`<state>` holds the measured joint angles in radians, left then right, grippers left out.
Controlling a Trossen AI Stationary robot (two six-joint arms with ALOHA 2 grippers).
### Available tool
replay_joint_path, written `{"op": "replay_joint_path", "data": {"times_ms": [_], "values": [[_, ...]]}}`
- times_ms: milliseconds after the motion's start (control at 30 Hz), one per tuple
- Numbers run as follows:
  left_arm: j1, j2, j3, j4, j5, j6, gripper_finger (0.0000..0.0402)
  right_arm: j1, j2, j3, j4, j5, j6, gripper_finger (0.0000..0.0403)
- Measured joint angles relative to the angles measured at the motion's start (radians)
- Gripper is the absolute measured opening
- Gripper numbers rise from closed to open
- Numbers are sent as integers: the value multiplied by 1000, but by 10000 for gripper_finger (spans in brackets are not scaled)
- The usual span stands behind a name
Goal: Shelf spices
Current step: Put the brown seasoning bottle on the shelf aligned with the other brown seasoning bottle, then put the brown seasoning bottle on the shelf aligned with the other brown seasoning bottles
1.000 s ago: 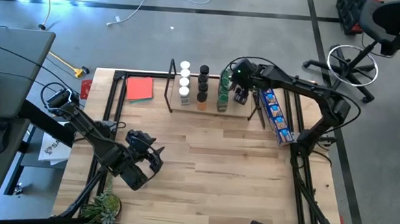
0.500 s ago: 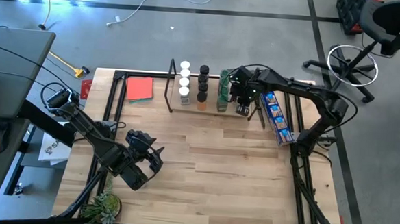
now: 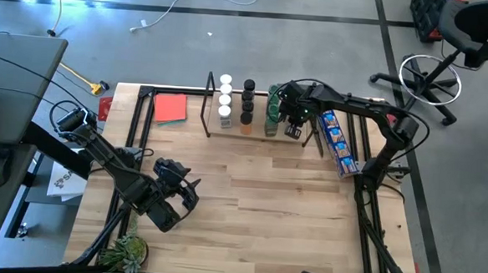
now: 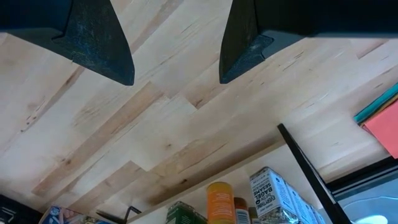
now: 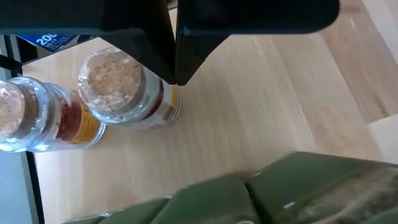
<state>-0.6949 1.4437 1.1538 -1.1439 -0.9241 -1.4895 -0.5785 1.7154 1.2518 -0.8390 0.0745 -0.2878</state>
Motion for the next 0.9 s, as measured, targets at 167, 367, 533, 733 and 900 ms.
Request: {"op": "replay_joint_path", "data": {"times_ms": [167,367,533,733,900], "values": [[0,0,0,1,1,0,229,5,-1,2,-16,-1,0,0],[-15,0,0,7,106,49,229,58,-64,61,-150,1,47,0],[-78,0,0,6,307,13,229,187,-222,69,-156,91,134,0],[-221,-2,-12,-39,446,-123,228,445,-376,69,-86,211,280,0],[-211,-1,-100,-79,518,-143,207,674,-403,69,46,230,333,0]]}}
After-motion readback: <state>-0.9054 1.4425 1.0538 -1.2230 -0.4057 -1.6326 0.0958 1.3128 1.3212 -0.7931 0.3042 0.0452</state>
